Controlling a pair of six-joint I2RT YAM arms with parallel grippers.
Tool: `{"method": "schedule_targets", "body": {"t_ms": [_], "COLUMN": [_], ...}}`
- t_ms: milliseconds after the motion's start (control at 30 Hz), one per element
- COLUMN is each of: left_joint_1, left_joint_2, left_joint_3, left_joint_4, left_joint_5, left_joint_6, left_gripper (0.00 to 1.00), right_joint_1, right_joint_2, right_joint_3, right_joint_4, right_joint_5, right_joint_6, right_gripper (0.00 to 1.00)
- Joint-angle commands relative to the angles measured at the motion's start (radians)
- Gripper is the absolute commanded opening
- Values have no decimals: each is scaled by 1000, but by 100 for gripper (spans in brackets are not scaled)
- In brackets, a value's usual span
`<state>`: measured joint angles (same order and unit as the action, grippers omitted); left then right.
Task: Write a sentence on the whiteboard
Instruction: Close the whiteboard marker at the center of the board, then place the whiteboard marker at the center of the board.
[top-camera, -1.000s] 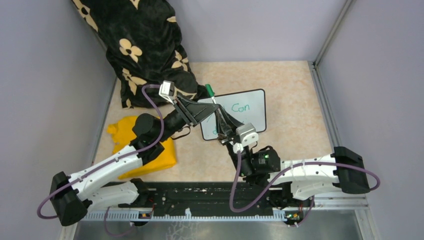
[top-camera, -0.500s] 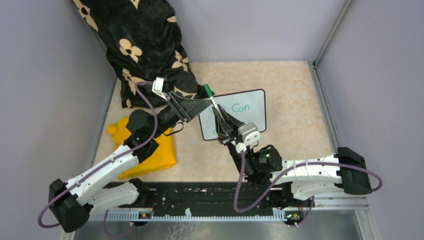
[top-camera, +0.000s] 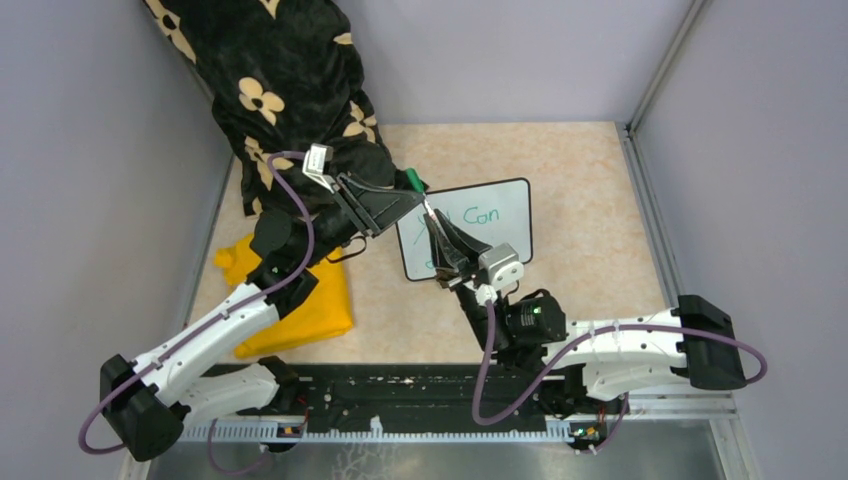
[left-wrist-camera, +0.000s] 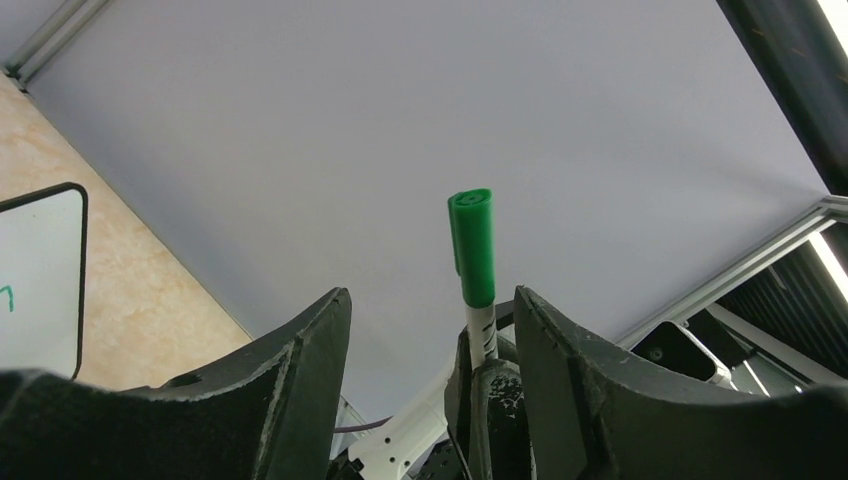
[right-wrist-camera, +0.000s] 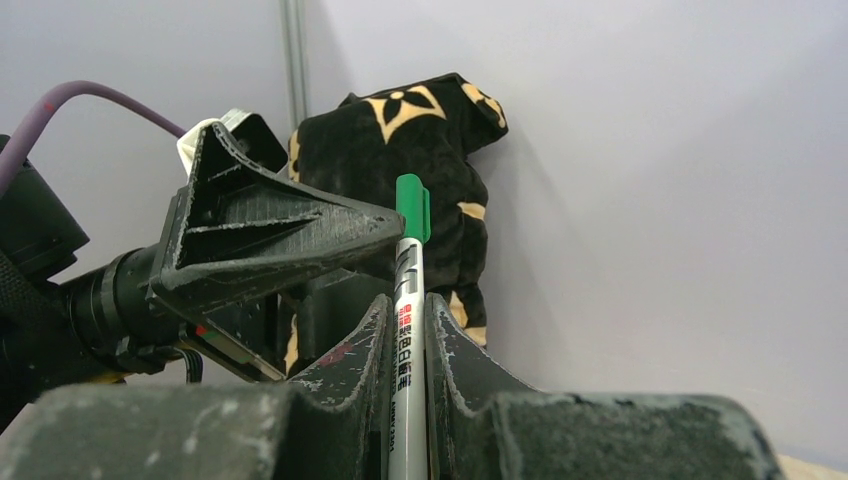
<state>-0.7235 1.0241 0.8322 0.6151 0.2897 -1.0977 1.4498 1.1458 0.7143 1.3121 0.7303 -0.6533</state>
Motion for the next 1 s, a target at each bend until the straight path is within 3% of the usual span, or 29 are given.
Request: {"method": "schedule_targets", "body": {"t_ms": [0, 100, 233, 500, 533, 633, 767, 900, 967], "left_joint_1": [6, 6, 7, 7, 7, 7, 6, 8, 13], "left_joint_2": [3, 7, 9, 17, 13, 7, 1, -21, -35], "left_joint_3": [43, 52, 59, 49, 47, 47, 41, 38, 41], "left_joint_4": [52, 44, 35, 66, 63, 51, 46, 6, -26], "left_joint_5": [32, 30, 27, 46, 45, 36, 25, -4, -19], "left_joint_6": [30, 40, 47, 35, 36, 45, 48, 77, 102], "left_gripper": [67, 66, 57, 33, 25, 19, 5, 0, 0], "right_joint_1": [-3, -3, -3, -3, -3, -3, -3, -4, -3], "right_joint_2": [-16, -12, -8, -1, -1, -11, -50, -114, -158], "right_joint_3": [34, 38, 42, 48, 47, 39, 55, 108, 126], "right_joint_4": [13, 10, 1, -12, -14, -25, -194, -487, -614], "right_joint_5": [-31, -34, -38, -37, -38, -44, -62, -70, -65], "right_joint_6": [19, 24, 30, 33, 33, 34, 89, 216, 290], "right_gripper": [0, 0, 0, 0, 0, 0, 2, 39, 51]}}
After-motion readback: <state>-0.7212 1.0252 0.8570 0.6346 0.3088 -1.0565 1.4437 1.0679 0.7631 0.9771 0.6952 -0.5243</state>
